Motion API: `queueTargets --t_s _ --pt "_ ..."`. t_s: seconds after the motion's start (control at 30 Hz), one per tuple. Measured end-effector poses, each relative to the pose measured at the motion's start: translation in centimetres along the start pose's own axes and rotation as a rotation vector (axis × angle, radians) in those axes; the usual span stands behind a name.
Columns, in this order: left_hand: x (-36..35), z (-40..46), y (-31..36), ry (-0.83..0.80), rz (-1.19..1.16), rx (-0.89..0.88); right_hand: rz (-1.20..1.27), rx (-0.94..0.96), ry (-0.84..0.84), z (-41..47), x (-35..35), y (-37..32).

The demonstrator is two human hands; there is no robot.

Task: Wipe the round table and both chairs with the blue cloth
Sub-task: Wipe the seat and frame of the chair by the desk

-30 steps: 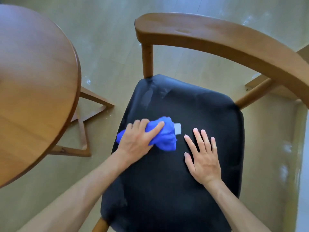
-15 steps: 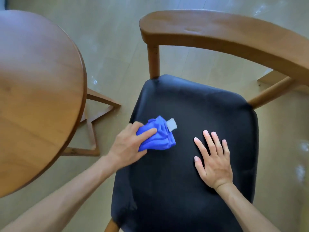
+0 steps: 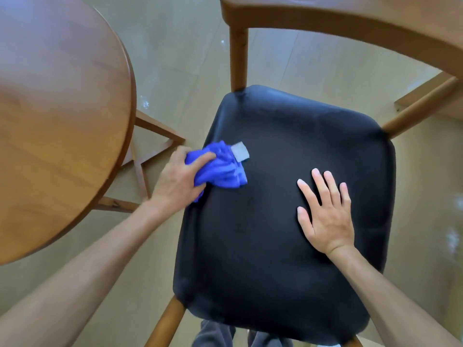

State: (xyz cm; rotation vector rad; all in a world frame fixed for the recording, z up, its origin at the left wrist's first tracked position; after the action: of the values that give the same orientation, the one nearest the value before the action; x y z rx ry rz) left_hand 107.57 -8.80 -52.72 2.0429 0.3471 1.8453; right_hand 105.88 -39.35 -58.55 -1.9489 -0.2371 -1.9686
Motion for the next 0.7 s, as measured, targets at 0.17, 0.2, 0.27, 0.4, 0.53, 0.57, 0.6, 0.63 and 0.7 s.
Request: queueTargets --t_s 0.17,0.2,0.27,0.4,0.53,0.57,0.6,0.63,0.7 --pt "-1.1 3.3 -1.6 -0.027 -0.070 0.201 0.005 -0.005 -0.012 0.0 -0.2 0.1" --pt "-1.3 1.2 -1.1 -0.055 -0.073 0.171 0.005 -0.006 -0.023 0.0 -0.2 0.1" --pt "-1.4 -3.7 0.2 -0.164 -0.090 0.047 0.003 -0.013 -0.044 -0.1 0.0 -0.1" --pt "-4.7 -16.2 5.5 -0.850 -0.035 -0.390 0.006 -0.037 -0.112 0.0 0.1 -0.2" --pt "-8.0 -20.7 9.6 -1.160 0.123 -0.629 0.007 -0.045 -0.174 0.0 0.5 -0.6" --pt "-8.1 -20.1 9.8 -1.149 0.134 -0.622 0.016 -0.040 -0.183 0.2 0.7 -0.6" --pt "-7.9 -19.2 9.9 -1.130 0.144 -0.627 0.027 -0.047 -0.185 0.3 0.9 -0.5" --pt "-7.5 -18.2 9.9 -1.107 0.159 -0.631 0.043 -0.053 -0.187 0.4 1.1 -0.4" --pt "-6.4 -15.0 10.3 -0.981 0.170 -0.588 0.068 -0.042 -0.212 0.4 1.5 -0.5"
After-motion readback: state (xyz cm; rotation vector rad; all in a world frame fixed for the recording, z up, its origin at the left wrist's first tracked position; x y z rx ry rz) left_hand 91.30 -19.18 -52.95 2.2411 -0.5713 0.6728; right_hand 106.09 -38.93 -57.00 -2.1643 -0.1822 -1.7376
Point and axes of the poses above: each hand's wrist, its own z-axis towards the middle knuckle, its own x-axis out of the back of the hand, y = z × x, the point moved 6 cm from there along z, towards the middle knuckle, and after that the axes turned 1 degree about -y, right-handed, at the moved point
